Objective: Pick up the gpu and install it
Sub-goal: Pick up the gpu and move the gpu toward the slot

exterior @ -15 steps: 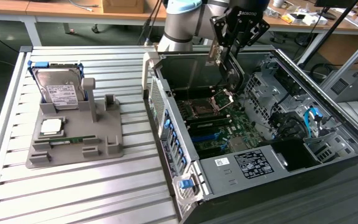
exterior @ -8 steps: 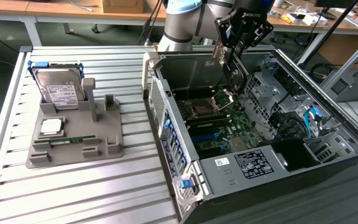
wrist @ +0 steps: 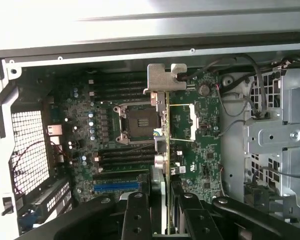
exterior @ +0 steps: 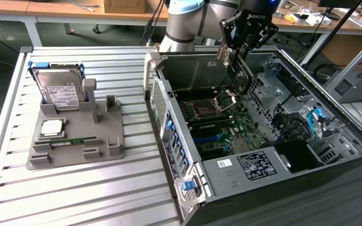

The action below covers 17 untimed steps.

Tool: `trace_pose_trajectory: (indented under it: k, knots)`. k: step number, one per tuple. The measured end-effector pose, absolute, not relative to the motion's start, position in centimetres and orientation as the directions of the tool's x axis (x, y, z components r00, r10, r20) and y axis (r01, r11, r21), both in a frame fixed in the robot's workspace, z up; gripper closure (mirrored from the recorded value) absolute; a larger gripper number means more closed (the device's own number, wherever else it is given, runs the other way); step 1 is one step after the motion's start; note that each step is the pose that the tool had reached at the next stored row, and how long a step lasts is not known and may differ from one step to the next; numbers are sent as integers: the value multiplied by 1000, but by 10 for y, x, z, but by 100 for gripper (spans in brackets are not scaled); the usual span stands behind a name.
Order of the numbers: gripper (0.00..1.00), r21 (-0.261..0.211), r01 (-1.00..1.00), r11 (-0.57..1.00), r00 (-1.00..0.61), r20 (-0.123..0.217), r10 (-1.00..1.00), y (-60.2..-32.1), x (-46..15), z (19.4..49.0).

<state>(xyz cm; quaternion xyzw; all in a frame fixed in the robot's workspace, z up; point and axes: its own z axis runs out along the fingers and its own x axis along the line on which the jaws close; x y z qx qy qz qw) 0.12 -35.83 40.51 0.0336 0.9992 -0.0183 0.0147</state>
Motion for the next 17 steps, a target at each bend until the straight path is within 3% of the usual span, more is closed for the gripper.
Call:
trace_pose_trajectory:
  k: [17]
  knots:
    - [73,-36,68,997,-997,-31,67,-362,10,394]
